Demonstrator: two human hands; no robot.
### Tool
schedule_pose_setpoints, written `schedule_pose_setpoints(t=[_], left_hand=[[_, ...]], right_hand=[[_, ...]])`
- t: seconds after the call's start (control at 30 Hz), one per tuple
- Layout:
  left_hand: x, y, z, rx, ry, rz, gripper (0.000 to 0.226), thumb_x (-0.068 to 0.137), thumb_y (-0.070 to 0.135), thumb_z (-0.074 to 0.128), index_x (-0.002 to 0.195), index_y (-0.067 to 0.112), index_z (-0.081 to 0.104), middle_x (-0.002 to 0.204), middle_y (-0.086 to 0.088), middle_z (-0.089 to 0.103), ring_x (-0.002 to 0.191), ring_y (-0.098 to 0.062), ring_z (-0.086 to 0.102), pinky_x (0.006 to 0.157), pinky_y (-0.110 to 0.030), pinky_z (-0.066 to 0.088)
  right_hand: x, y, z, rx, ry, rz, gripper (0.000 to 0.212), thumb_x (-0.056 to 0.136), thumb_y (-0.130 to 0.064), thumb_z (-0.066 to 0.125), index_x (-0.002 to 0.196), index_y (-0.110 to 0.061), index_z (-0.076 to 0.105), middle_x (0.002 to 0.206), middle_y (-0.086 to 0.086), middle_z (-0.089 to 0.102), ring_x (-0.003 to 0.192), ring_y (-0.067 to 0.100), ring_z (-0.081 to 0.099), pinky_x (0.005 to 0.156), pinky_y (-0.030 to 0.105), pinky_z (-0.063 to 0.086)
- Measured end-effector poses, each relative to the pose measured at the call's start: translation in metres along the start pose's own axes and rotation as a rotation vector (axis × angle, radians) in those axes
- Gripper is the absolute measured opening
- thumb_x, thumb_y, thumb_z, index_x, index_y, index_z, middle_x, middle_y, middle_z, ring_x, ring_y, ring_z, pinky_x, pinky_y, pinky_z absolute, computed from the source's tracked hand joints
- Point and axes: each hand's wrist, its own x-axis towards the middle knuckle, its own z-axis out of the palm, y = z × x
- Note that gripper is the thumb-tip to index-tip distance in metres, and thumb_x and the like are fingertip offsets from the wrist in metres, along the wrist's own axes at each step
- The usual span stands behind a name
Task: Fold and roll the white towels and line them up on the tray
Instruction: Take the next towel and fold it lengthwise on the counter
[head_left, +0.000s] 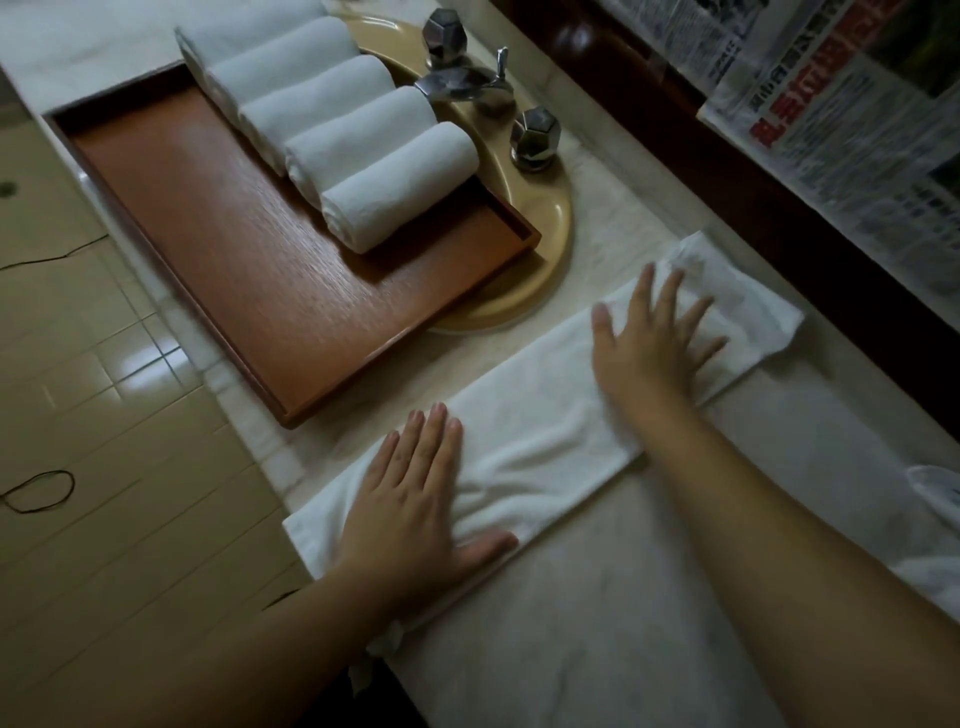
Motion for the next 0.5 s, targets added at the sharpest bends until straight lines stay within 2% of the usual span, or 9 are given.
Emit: schedule_pose_setpoints(t=[0.07,0.13,0.2,0.3,0.4,0.5], left_hand=[[-0.001,-0.001,0.0,-0.009,0.007,-0.002,0.124,0.081,0.096,0.041,0.166,0.008,0.016,0.174,-0.01,0.005,0.162,-0.027,0.003,0.129,-0.049,0.015],[-0.001,-0.002,0.001,-0.007,0.013,0.006,0.124,0.082,0.096,0.04,0.166,0.008,0.014,0.175,-0.01,0.004,0.162,-0.026,0.001,0.129,-0.049,0.015],[-0.002,-0.003,0.002,0.0,0.022,0.017,0.124,0.082,0.095,0.04,0.166,0.009,0.012,0.175,-0.01,0.002,0.162,-0.025,0.001,0.128,-0.049,0.015],[-0.001,-0.002,0.005,-0.015,0.038,0.021,0.126,0.08,0.094,0.048,0.164,0.005,0.022,0.174,-0.012,0.013,0.161,-0.028,0.01,0.127,-0.051,0.019],[0.001,-0.002,0.006,-0.003,0.025,0.019,0.125,0.08,0.096,0.042,0.165,0.008,0.018,0.174,-0.009,0.009,0.162,-0.025,0.006,0.128,-0.048,0.014],[0.003,-0.001,0.005,0.002,0.028,0.009,0.125,0.08,0.097,0.039,0.166,0.01,0.015,0.175,-0.008,0.006,0.162,-0.024,0.004,0.128,-0.046,0.011]], right_hand=[[-0.043,-0.025,0.008,-0.048,-0.041,-0.261,0.077,0.1,-0.071,0.011,0.163,-0.034,-0.013,0.172,0.001,-0.017,0.157,0.039,-0.015,0.119,0.07,-0.001],[-0.085,-0.039,0.027,-0.17,-0.184,-0.513,0.074,0.1,-0.072,0.01,0.16,-0.041,-0.02,0.169,-0.003,-0.028,0.156,0.037,-0.022,0.117,0.073,-0.003],[-0.096,-0.029,0.038,-0.257,-0.273,-0.603,0.072,0.098,-0.076,0.009,0.156,-0.049,-0.024,0.167,-0.007,-0.033,0.154,0.038,-0.027,0.115,0.077,-0.007],[-0.049,0.002,0.028,-0.21,-0.227,-0.462,0.07,0.094,-0.082,0.005,0.152,-0.056,-0.025,0.168,-0.012,-0.029,0.155,0.037,-0.024,0.117,0.074,-0.008],[0.008,0.028,0.015,-0.192,-0.159,-0.237,0.072,0.091,-0.084,-0.002,0.152,-0.056,-0.025,0.171,-0.01,-0.02,0.156,0.039,-0.017,0.119,0.072,-0.004],[0.041,0.042,0.008,-0.187,-0.13,-0.14,0.074,0.089,-0.084,-0.003,0.155,-0.053,-0.02,0.172,-0.007,-0.017,0.156,0.042,-0.014,0.12,0.071,-0.004]])
